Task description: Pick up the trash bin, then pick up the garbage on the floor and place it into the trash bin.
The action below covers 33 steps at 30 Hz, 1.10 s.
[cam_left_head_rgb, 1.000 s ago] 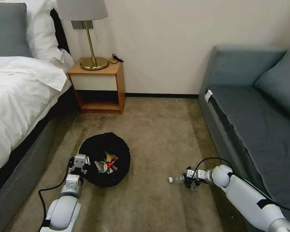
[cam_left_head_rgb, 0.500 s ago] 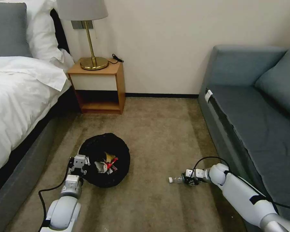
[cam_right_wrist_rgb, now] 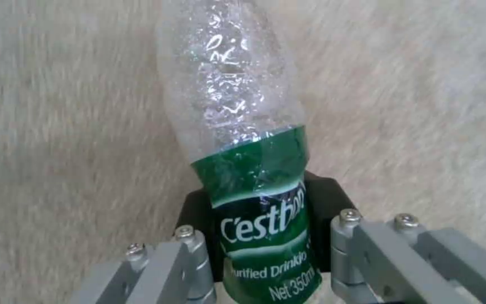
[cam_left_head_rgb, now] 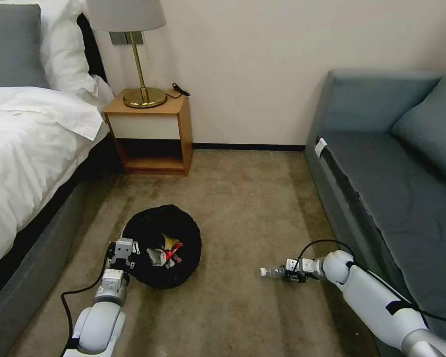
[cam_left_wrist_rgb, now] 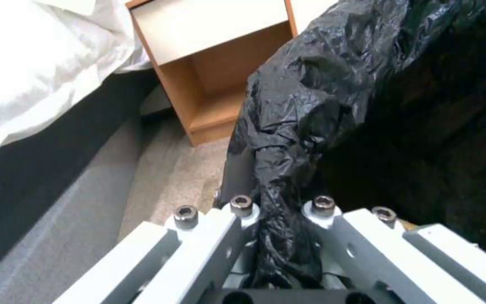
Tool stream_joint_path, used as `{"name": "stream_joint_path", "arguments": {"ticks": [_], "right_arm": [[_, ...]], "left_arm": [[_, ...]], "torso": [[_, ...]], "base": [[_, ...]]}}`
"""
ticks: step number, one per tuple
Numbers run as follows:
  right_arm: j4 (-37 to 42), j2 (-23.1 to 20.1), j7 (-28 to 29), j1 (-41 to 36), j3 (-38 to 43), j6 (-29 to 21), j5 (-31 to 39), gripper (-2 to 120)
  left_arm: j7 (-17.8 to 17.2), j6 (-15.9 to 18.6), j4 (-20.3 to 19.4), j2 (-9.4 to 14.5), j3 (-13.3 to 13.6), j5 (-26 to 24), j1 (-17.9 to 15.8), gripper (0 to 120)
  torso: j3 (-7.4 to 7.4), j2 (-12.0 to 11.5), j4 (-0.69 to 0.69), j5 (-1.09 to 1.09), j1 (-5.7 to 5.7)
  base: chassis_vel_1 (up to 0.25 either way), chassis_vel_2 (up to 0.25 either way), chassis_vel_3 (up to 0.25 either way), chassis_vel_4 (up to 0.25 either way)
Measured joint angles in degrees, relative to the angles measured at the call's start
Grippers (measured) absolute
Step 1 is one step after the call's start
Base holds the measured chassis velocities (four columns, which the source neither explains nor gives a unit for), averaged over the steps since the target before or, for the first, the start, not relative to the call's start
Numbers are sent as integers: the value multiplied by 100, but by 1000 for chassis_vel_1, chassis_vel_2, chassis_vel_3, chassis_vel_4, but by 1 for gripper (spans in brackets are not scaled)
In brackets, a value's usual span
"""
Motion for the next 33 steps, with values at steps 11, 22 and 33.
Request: {"name": "stream_joint_path", "arguments": {"ticks": [11, 22, 33], "right_arm": [[561, 388, -37, 177, 817, -77, 1719, 30], [1784, 1038, 911, 133, 632, -980, 4641, 30], [3243, 1089, 1225, -375, -81, -1835, 6535, 30]], "left_arm": [[-9, -137, -6, 3, -3, 10, 80, 2], [-115, -174, 27, -138, 119, 75, -42, 2], [-187, -242, 23, -231, 181, 102, -52, 2]], "torso": [[0, 0, 1, -3, 0], [0, 0, 2, -1, 0], [0, 0, 0, -2, 0]], "base": [[0, 0, 0, 0], [0, 0, 0, 0], [0, 0, 0, 0]]}}
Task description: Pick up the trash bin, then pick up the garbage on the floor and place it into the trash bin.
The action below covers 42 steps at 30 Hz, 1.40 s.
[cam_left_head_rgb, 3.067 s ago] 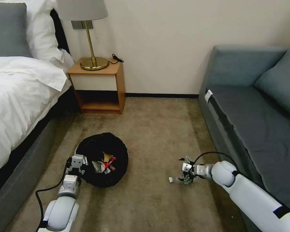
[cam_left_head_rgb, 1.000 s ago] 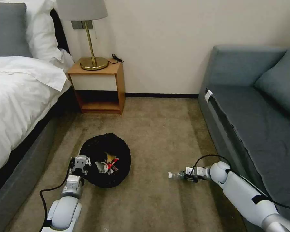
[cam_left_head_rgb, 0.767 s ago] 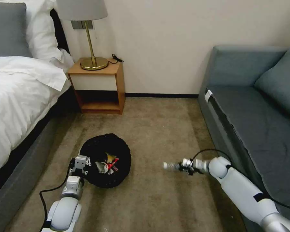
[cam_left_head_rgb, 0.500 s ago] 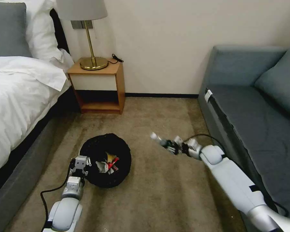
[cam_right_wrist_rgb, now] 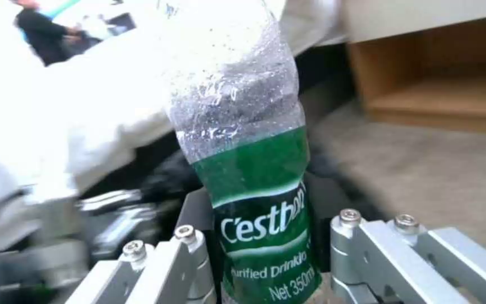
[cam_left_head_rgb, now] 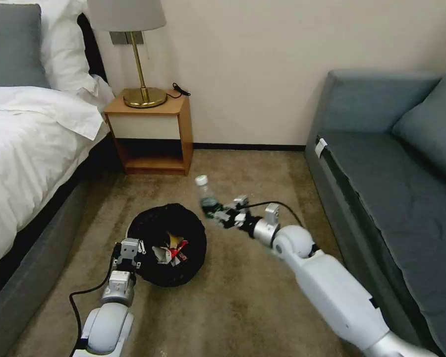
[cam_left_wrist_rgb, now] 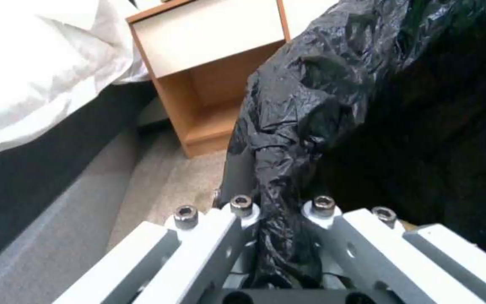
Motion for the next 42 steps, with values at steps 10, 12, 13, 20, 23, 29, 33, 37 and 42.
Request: {"name": "stream_joint_path", "arguments": {"ticks": [10, 12, 13, 20, 23, 29, 33, 37, 42], "right_arm": [[-95, 165, -66, 10, -478, 58, -518, 30], [-289, 188, -67, 138, -590, 106, -707, 30], [-405, 208, -62, 200, -640, 141, -811, 30], [-960, 400, 169, 330, -766, 341, -1306, 30], [-1143, 448, 324, 324, -793, 431, -1656, 30], [-1069, 402, 470, 254, -811, 411, -1800, 41], [-1017, 377, 481, 226, -814, 402, -1914, 52], [-1011, 364, 481, 225, -787, 460, -2067, 73], [-916, 351, 483, 197, -699, 496, -2092, 88]], "left_arm": [[-35, -57, -60, -62, 60, -2, 28, 2], [-37, -74, -69, -64, 68, -4, 32, 2], [-38, -86, -77, -66, 68, -4, 34, 2], [-40, -116, -124, -83, 76, -34, 53, 2], [-41, -121, -152, -83, 78, -74, 52, 2], [-39, -121, -160, -78, 80, -99, 15, 2], [-36, -121, -135, -96, 102, -96, -3, 2], [-35, -121, -80, -130, 147, -68, -19, 2], [-40, -122, -27, -162, 157, -51, -23, 2]], "torso": [[0, 0, 0, 0, 0], [0, 0, 1, 0, 0], [0, 0, 1, 0, 0], [0, 0, 1, 2, 0], [0, 0, 1, 2, 0], [0, 0, 0, 2, 0], [0, 0, 0, 2, 0], [0, 0, 0, 2, 0], [0, 0, 1, 2, 0]], "base": [[0, 0, 0, 0], [0, 0, 0, 0], [0, 0, 0, 0], [0, 0, 0, 0], [0, 0, 0, 0], [0, 0, 0, 0], [0, 0, 0, 0], [0, 0, 0, 0], [0, 0, 0, 0]]}}
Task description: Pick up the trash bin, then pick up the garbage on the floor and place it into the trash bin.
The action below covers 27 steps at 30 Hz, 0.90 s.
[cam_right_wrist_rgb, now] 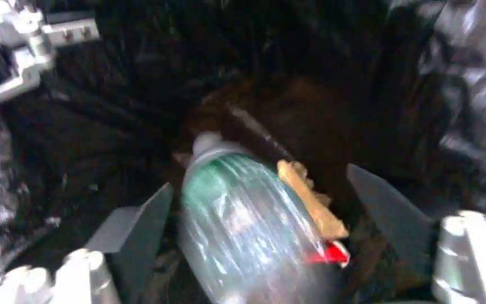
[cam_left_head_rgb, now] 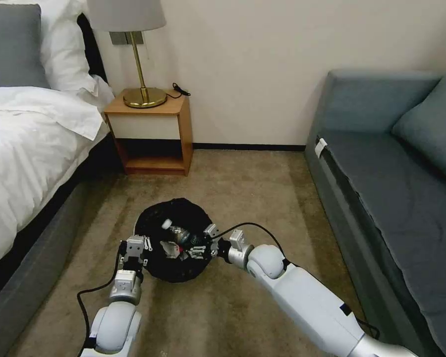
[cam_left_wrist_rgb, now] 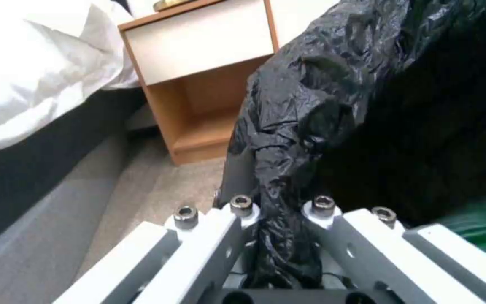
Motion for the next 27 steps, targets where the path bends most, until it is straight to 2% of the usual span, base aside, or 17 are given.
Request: {"name": "stream_joint_path", "arguments": {"ticks": [3, 14, 19, 21, 23, 24, 27], "right_arm": [[147, -3, 15, -51, 138, 20, 55, 98], [491, -22, 31, -103, 1006, -18, 400, 100], [329, -5, 229, -238, 1691, -1, 453, 100], [275, -6, 313, -326, 1932, -2, 505, 100], [235, -44, 325, -489, 2236, -29, 537, 100], [235, -44, 325, -489, 2236, -29, 537, 100], [203, -110, 157, -679, 2556, -33, 468, 100]], "left_arm": [[-5, -10, 22, -14, -1, 2, 0, 2], [-90, -30, -4, -30, -69, -41, 43, 2], [-267, 98, -126, -113, -133, -357, 46, 2], [-495, 230, -207, -208, -152, -601, 30, 2], [-1067, 550, -346, -401, -163, -1219, 3, 2], [-1067, 550, -346, -401, -163, -1219, 3, 2], [-1793, 1045, -539, -619, -187, -2277, 21, 2]], "torso": [[0, 0, -1, 0, 0], [0, 0, 0, 0, 0], [0, 0, -1, 2, 0], [0, 0, -1, 0, 0], [0, 0, -1, 2, 0], [0, 0, -1, 2, 0], [0, 0, -1, 0, 0]], "base": [[0, 0, 0, 0], [0, 0, 0, 0], [0, 0, 0, 0], [0, 0, 0, 0], [0, 0, 0, 0], [0, 0, 0, 0], [0, 0, 0, 0]]}}
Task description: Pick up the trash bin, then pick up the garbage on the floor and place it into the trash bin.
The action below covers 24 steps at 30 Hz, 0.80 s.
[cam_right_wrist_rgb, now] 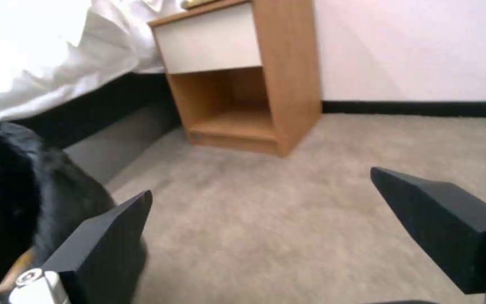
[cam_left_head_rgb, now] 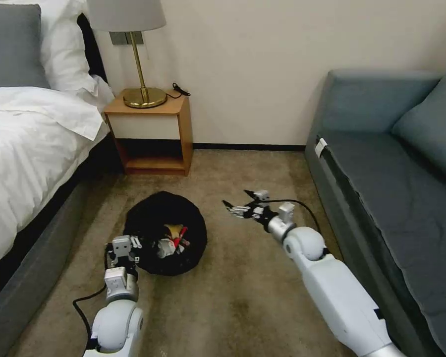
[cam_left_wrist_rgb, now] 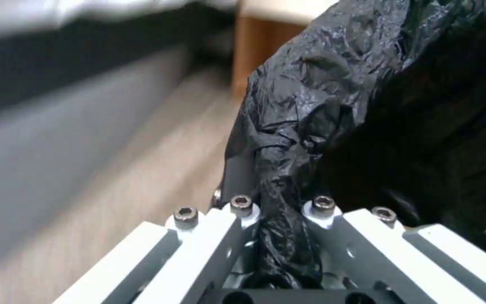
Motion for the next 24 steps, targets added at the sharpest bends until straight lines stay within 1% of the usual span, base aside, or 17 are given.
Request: {"name": "stream_joint_path", "arguments": {"ticks": [1, 2, 5, 6, 11, 12, 16, 17, 20, 21, 22, 23, 24], "right_arm": [[-18, -13, -47, -53, 89, 9, -36, 100], [-18, -13, -47, -53, 89, 9, -36, 100], [-60, -16, -124, -158, 275, 52, -139, 100], [-60, -16, -124, -158, 275, 52, -139, 100], [-50, 16, -158, -281, 442, 97, -224, 100], [-50, 16, -158, -281, 442, 97, -224, 100], [31, 39, -173, -379, 536, 120, -284, 100], [31, 39, -173, -379, 536, 120, -284, 100], [96, 59, -179, -455, 599, 135, -328, 100], [118, 68, -180, -483, 627, 142, -353, 100], [118, 68, -180, -483, 627, 142, -353, 100], [142, 77, -180, -513, 655, 146, -368, 100], [166, 85, -180, -547, 682, 148, -376, 100]], "left_arm": [[-147, 62, -29, -39, -21, -220, 8, 2], [-147, 62, -29, -39, -21, -220, 8, 2], [-469, 129, -109, -108, -120, -971, 45, 2], [-469, 129, -109, -108, -120, -971, 45, 2], [-759, 148, -145, -146, -280, -1825, 77, 2], [-759, 148, -145, -146, -280, -1825, 77, 2], [-873, 155, -125, -111, -366, -2591, 64, 2], [-873, 155, -125, -111, -366, -2591, 64, 2], [-864, 160, -69, -41, -408, -2904, 39, 2], [-831, 159, -65, -18, -409, -2950, 35, 5], [-831, 159, -65, -18, -409, -2950, 35, 5], [-762, 153, -63, 9, -409, -2964, 28, 9], [-673, 144, -57, 42, -410, -2945, 24, 16]], "torso": [[0, 0, 0, 0, 0], [0, 0, 0, 0, 0], [0, 0, 1, 1, 0], [0, 0, 1, 1, 0], [0, 0, 1, 1, 0], [0, 0, 1, 1, 0], [0, 0, 1, 0, 0], [0, 0, 1, 0, 0], [0, 0, 1, 0, 0], [0, 0, 1, 0, 0], [0, 0, 1, 0, 0], [0, 0, 1, 0, 0], [0, 0, 1, 0, 0]], "base": [[0, 0, 0, 0], [0, 0, 0, 0], [0, 0, 0, 0], [0, 0, 0, 0], [0, 0, 0, 0], [0, 0, 0, 0], [0, 0, 0, 0], [0, 0, 0, 0], [0, 0, 0, 0], [0, 0, 0, 0], [0, 0, 0, 0], [0, 0, 0, 0], [0, 0, 0, 0]]}}
